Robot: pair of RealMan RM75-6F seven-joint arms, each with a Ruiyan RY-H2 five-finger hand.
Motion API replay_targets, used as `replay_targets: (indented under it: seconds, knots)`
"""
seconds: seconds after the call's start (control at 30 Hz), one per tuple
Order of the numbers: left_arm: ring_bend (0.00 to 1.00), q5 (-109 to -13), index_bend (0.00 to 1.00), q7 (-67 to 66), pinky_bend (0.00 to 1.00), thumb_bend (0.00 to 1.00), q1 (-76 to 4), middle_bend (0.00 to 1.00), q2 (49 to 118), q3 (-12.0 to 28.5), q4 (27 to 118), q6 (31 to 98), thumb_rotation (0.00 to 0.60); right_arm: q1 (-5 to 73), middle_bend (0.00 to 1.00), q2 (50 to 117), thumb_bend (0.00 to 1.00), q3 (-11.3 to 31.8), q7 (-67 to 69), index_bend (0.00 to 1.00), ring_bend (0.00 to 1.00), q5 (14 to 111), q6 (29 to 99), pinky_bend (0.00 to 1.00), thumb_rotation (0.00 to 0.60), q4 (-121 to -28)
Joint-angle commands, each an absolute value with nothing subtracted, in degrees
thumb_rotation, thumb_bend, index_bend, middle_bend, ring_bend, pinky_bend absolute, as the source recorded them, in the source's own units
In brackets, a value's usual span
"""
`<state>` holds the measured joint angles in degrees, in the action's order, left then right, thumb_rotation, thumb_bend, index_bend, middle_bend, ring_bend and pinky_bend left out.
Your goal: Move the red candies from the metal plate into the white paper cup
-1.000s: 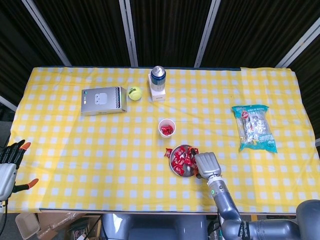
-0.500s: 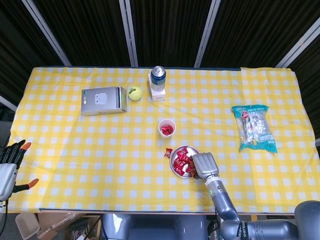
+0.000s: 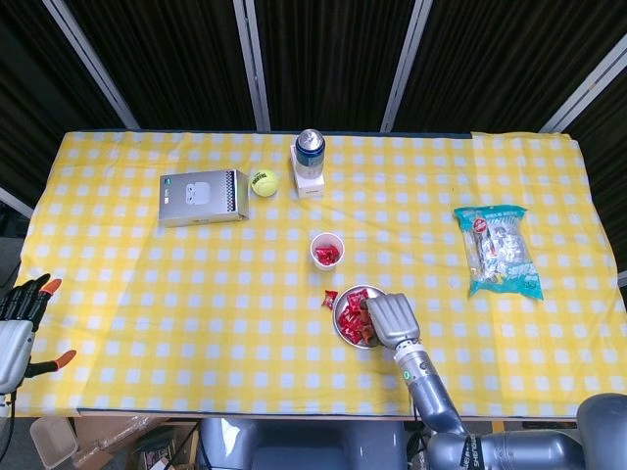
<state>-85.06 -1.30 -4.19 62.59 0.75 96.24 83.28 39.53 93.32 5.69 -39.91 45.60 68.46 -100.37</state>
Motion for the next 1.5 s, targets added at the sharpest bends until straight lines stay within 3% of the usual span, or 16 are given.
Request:
replay_targets:
  seconds: [0.03, 0.37, 0.7, 0.9, 1.5]
  knots:
    - [0.00, -85.1, 0.00, -1.3, 0.00, 0.01, -4.2, 0.00, 62.6, 0.7, 96.2, 83.3, 0.600, 39.9, 0.79, 92.7, 0.52, 6.6, -40.6, 0.68, 0.94, 45.9, 69.1, 1.00, 0.600, -101.7]
    - [0.00, -85.1, 0.00, -1.3, 0.00, 0.01, -4.1, 0.00, 62.5, 0.7, 96.3, 83.4, 0.600, 42.1, 0.79, 91.0, 0.53, 12.1, -41.1, 0.68, 0.94, 46.0, 70.2, 1.00, 0.600, -103.6]
    - [0.00, -84.5, 0.00, -2.3, 0.00, 0.01, -4.3, 0.00, 63.0, 1.2, 95.6, 83.5, 0.600, 47.8, 0.79, 93.1, 0.52, 19.9, -40.6, 0.68, 0.94, 40.6, 66.3, 1.00, 0.600, -95.2]
    - [0.00, -84.0, 0.00, -2.3, 0.00, 0.01, -4.4, 0.00, 62.8, 1.3, 95.9, 82.9, 0.600, 50.8, 0.79, 95.5, 0.53, 21.6, -40.1, 0.67, 0.94, 38.6, 63.7, 1.00, 0.600, -88.9]
    - [0.00, -82.6, 0.00, -1.5, 0.00, 0.01, -4.9, 0.00, 62.1, 1.5, 96.7, 81.4, 0.600, 55.0, 0.79, 101.2, 0.50, 22.2, -36.1, 0.43, 0.94, 39.5, 60.7, 1.00, 0.600, -78.1]
